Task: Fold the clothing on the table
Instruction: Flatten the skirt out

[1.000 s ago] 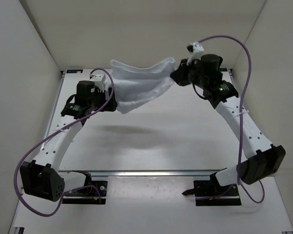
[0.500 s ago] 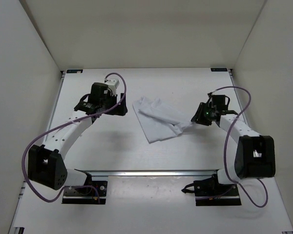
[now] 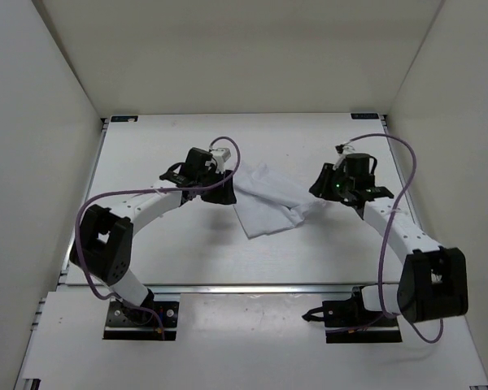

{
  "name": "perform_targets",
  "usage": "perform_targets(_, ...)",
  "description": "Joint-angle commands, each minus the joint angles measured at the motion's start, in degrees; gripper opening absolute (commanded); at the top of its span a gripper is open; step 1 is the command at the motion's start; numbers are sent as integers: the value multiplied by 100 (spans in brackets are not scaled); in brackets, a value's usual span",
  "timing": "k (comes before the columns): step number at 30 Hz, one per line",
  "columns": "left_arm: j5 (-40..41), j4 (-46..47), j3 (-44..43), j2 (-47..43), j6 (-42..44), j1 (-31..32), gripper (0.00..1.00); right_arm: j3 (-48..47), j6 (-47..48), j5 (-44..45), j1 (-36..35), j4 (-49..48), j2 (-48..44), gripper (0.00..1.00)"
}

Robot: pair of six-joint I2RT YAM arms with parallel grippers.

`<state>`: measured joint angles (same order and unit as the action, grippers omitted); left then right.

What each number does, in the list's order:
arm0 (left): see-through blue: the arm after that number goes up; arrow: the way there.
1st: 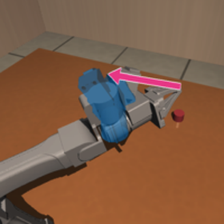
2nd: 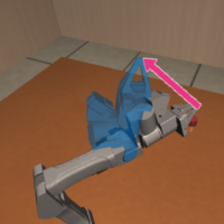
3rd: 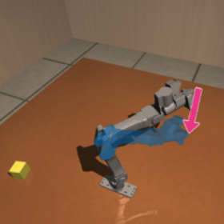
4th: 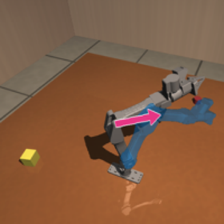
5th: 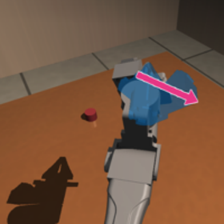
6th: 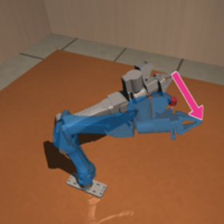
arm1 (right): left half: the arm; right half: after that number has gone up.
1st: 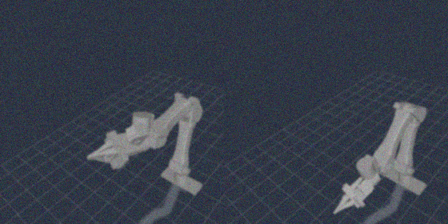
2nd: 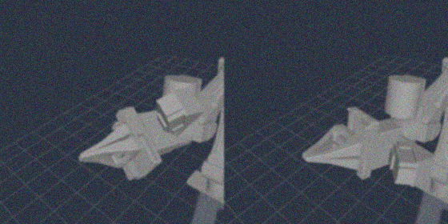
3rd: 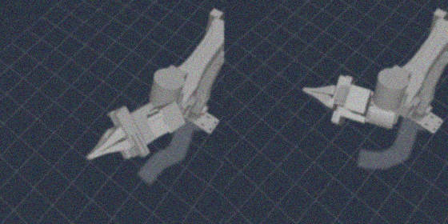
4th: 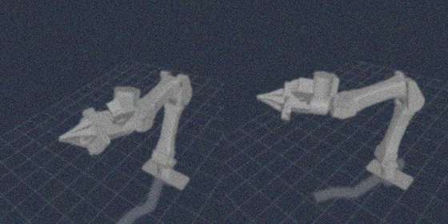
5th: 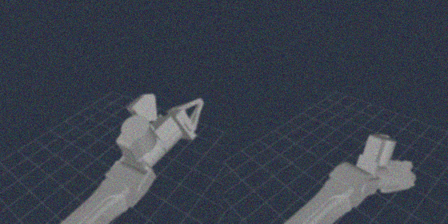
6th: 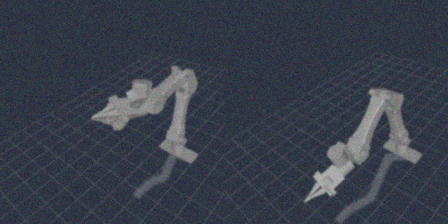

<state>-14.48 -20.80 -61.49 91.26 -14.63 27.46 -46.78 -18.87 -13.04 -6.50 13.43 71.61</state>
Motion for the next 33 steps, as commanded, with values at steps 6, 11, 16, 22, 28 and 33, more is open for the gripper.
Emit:
perform_targets(6, -1302, 3017, 1279, -47, -2146, 557, 0, -1506, 322, -1288, -588, -438, 2187, 0)
perform_targets(11, -542, 2881, 781, 760, -2289, 1357, 0, -2492, 701, -965, -940, 45, 3305, 1)
perform_targets(16, 172, 2432, 674, 1148, -2474, 1341, 0, -2607, 727, -779, -871, 28, 3833, 0)
perform_targets(22, 1245, 1298, 551, 1078, -2255, 1262, 0, -3002, 1139, 211, -887, 712, 4430, 0)
perform_targets(28, 1431, 665, 612, 938, -1983, 885, 0, -2961, 1132, 776, -678, 1170, 4599, 0)
perform_targets(33, 1431, 375, 429, 972, -1614, 270, 0, -1899, 711, 627, -106, 898, 3905, 0)
